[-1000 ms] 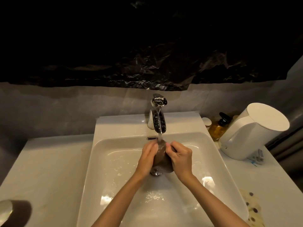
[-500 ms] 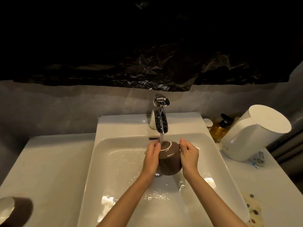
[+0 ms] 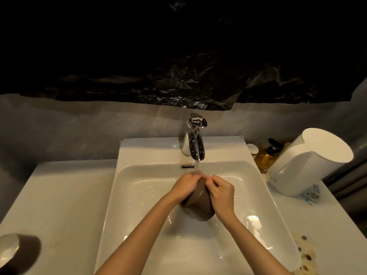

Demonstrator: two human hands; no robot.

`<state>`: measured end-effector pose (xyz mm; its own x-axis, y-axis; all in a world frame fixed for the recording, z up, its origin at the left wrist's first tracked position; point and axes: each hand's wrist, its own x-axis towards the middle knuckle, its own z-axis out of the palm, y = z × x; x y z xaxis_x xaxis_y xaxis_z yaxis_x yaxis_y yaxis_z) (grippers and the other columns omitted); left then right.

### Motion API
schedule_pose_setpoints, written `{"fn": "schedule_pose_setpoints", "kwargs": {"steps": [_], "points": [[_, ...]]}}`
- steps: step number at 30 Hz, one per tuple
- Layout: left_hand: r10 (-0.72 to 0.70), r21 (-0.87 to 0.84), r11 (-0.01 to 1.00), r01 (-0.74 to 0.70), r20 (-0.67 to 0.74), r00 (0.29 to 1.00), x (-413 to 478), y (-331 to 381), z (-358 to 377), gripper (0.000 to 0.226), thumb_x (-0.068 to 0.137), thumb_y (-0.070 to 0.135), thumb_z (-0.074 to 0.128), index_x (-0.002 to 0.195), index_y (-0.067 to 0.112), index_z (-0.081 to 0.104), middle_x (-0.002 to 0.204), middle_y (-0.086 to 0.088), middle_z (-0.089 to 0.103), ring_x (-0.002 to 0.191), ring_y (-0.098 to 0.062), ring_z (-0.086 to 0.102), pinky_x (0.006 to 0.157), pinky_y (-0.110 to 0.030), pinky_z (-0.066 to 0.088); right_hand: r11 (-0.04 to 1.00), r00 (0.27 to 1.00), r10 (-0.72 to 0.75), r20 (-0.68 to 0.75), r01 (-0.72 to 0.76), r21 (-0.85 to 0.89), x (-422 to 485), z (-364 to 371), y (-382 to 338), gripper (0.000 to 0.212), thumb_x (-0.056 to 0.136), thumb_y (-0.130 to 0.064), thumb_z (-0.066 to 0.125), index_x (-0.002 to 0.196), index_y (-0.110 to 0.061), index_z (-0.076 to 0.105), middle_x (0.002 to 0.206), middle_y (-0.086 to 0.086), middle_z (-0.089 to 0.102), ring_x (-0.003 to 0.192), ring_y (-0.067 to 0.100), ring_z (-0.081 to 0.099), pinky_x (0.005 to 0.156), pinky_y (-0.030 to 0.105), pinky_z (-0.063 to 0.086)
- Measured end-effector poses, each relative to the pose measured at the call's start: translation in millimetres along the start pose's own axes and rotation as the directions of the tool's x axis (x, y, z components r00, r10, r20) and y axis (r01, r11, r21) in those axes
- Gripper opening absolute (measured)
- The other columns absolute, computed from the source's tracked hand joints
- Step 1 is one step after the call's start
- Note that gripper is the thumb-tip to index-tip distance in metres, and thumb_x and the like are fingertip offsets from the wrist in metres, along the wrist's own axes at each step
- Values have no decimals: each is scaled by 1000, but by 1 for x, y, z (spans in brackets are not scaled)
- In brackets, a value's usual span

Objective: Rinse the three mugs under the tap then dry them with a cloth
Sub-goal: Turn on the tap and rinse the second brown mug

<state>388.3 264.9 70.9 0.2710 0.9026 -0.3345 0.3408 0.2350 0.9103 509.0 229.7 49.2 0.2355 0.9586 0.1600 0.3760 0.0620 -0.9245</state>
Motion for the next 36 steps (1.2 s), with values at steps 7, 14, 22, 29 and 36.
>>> {"fn": "schedule_pose_setpoints", "kwargs": {"steps": [7, 14, 22, 29, 36], "points": [[-85, -654, 746, 129, 99, 991, -25, -24, -5, 48, 76, 36, 70, 123, 34, 59, 120, 3, 66, 112, -19, 59, 78, -31, 48, 988, 989, 120, -87, -111, 105, 13, -4, 5, 40, 94, -14, 54, 60, 6, 49, 58, 24, 43, 57, 14, 36, 55, 31, 33], [-183, -719, 670, 187, 84, 980, -13, -13, -8, 40, 76, 31, 76, 113, 27, 64, 99, -3, 73, 87, -19, 66, 71, -29, 50, 991, 997, 64, 35, -68, 119, 22, -5, -7, 42, 94, -13, 55, 61, 9, 43, 57, 20, 36, 57, 13, 32, 53, 29, 30], [-65, -854, 519, 35, 1, 998, -12, -18, 11, 25, 90, 18, 57, 114, 14, 62, 99, -5, 70, 90, -17, 65, 80, -31, 49, 991, 981, 122, -151, -111, 75, 23, -5, -6, 37, 92, -10, 55, 57, 1, 50, 56, 19, 41, 55, 9, 32, 52, 26, 30], [-263, -712, 693, 115, -101, 960, -7, -3, 6, 18, 79, 36, 68, 89, 22, 73, 90, -6, 72, 81, -21, 66, 70, -31, 48, 996, 990, 82, -111, -85, -29, 20, 0, -10, 45, 96, -28, 52, 60, 0, 52, 53, 10, 45, 51, 7, 35, 51, 28, 32], [-3, -725, 684, -73, -103, 995, -23, -22, 2, 42, 77, 35, 73, 116, 27, 60, 110, 0, 69, 99, -18, 66, 87, -40, 54, 860, 856, 461, 235, -496, 117, 34, -16, -24, 48, 100, -41, 41, 65, -11, 53, 46, -1, 43, 44, 13, 37, 48, 26, 32]]}}
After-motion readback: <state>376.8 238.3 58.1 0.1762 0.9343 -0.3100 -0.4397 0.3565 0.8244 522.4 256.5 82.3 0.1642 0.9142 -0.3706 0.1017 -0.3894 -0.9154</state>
